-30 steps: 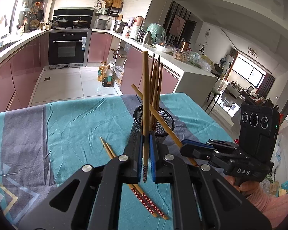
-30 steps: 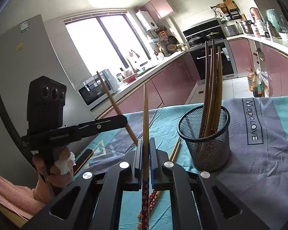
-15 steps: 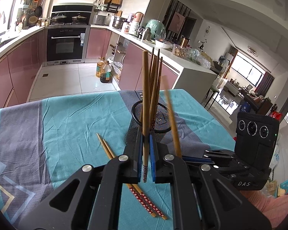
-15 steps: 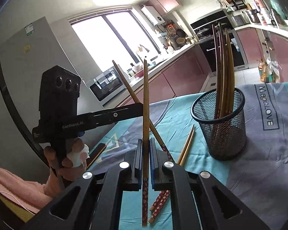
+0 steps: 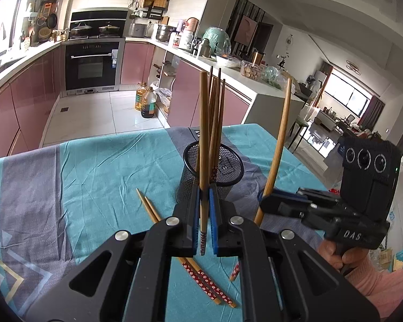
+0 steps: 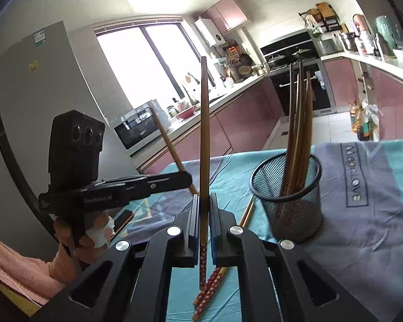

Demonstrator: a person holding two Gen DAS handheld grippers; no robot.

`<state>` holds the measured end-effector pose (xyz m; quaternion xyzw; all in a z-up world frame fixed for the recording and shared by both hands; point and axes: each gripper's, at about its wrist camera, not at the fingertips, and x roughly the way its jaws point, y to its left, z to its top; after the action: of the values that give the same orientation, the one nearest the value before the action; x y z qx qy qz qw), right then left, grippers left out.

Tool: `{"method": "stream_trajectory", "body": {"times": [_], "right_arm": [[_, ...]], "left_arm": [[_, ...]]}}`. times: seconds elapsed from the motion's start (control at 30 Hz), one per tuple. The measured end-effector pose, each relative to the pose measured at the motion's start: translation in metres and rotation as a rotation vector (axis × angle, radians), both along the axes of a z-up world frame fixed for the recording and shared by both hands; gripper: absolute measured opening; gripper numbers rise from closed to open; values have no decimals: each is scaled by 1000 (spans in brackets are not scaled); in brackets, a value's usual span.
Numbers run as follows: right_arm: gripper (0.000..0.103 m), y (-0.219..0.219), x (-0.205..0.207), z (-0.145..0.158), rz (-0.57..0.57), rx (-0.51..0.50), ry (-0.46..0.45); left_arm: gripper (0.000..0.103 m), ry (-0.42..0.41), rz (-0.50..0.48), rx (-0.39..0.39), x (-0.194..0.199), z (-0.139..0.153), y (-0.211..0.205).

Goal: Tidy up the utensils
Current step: 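Lower both chopsticks into the mesh cup and open both tools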

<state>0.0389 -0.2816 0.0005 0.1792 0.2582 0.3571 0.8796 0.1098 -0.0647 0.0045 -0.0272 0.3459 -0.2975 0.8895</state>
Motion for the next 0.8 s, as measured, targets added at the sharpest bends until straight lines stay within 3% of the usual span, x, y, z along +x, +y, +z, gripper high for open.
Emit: {"method": "stream_trajectory", "body": {"times": [0.8], "right_arm": [[6,-16,25,26,-125,-68,-58]], "left_arm": [[7,-98,-23,30,4,33,-13]]}}
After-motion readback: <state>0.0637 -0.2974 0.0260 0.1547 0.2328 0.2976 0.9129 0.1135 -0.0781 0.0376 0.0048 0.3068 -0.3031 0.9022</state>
